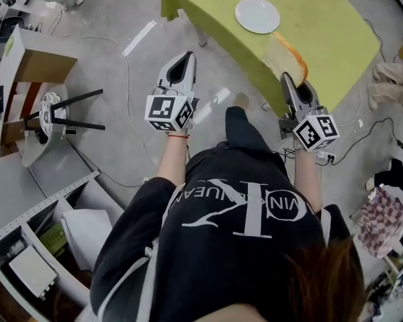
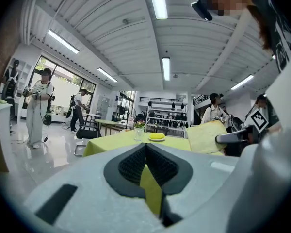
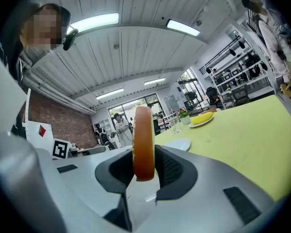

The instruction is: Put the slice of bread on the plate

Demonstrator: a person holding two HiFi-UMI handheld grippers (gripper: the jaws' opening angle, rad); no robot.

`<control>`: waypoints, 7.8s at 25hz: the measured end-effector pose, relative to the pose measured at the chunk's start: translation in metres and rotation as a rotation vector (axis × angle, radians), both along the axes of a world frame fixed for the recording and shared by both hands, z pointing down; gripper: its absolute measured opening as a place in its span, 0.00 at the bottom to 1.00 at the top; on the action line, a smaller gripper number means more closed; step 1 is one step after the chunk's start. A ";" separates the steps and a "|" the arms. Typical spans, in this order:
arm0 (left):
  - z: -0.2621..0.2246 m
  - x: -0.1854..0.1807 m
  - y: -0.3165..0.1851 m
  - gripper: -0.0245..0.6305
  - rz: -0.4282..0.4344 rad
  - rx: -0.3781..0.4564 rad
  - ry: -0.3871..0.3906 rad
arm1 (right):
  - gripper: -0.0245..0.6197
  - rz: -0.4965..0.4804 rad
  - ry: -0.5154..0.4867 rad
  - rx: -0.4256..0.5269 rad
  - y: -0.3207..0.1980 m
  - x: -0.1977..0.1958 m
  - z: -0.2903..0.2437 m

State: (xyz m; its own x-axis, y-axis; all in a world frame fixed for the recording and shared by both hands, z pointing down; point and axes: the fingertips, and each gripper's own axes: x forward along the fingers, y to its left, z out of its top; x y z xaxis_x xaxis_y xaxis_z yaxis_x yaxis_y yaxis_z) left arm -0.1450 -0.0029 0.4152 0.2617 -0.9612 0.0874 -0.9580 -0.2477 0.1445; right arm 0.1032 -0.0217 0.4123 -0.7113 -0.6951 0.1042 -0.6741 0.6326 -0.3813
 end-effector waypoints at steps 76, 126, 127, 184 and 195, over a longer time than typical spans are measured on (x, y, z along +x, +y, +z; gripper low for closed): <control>0.045 0.015 -0.234 0.05 0.255 -0.205 0.023 | 0.69 -0.198 0.150 -0.613 -0.189 -0.088 0.085; 0.008 0.046 -0.268 0.05 0.370 -0.128 0.010 | 0.04 -0.033 0.440 -0.260 -0.209 -0.020 0.032; 0.005 0.046 -0.270 0.05 0.368 -0.123 0.006 | 0.04 -0.028 0.435 -0.254 -0.210 -0.019 0.030; -0.102 0.001 -0.280 0.05 0.215 0.125 -0.040 | 0.04 0.148 0.214 0.171 -0.257 -0.020 -0.082; -0.106 -0.011 -0.281 0.05 0.187 0.136 -0.046 | 0.04 0.167 0.208 0.224 -0.263 -0.023 -0.091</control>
